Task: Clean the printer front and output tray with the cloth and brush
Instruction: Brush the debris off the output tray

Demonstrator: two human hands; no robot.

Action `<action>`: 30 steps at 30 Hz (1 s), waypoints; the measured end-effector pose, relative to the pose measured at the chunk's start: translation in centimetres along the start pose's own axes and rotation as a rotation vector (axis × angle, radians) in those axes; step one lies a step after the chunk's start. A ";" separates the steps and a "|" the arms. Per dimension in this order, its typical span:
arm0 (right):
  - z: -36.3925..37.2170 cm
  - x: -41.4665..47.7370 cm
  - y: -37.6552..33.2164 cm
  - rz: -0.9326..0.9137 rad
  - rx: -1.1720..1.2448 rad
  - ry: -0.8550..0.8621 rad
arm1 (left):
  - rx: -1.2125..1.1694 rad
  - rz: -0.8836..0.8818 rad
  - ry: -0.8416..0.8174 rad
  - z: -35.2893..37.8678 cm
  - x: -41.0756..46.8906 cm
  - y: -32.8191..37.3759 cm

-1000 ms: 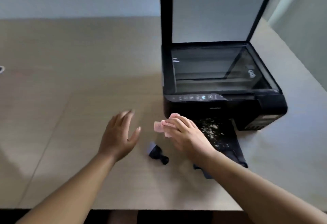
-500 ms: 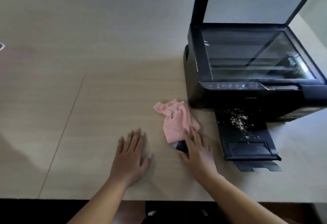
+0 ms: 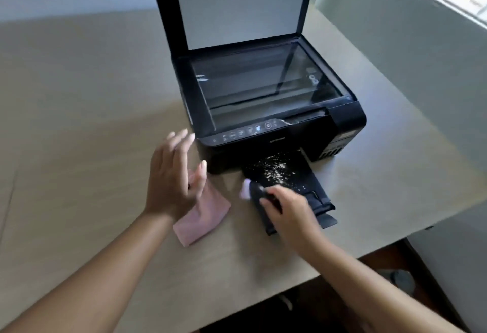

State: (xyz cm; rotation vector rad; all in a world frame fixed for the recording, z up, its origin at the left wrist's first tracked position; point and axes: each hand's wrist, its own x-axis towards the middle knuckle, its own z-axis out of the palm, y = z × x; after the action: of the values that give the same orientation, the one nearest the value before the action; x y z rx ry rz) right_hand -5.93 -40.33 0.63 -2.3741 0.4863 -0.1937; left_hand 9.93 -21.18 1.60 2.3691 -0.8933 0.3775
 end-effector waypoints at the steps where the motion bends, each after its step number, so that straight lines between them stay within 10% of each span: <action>1: -1.6 1.3 0.8 0.068 0.001 0.063 | 0.023 0.039 -0.020 0.2 1.7 0.6; 8: -5.7 9.2 7.0 0.179 -0.159 0.206 | 0.128 -0.128 -0.317 2.7 11.8 3.1; 17: 1.7 8.8 1.0 -0.129 0.003 -0.154 | 0.315 -0.166 -0.305 4.2 12.6 2.9; 22: 0.7 8.7 2.6 0.238 0.232 -0.013 | 0.319 -0.171 -0.321 4.3 12.7 2.7; 26: -3.2 9.3 7.1 0.263 -0.033 0.294 | 0.311 -0.164 -0.326 4.3 12.9 2.4; 30: 0.4 7.3 4.3 -0.095 -0.369 0.047 | 0.297 -0.159 -0.322 4.3 12.9 2.4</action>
State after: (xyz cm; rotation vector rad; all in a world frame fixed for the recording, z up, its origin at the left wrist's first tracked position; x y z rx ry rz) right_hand -0.42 -45.93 -2.47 -2.7621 0.4638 -0.2188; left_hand 18.05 -31.83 4.82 2.8087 -0.8265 0.0664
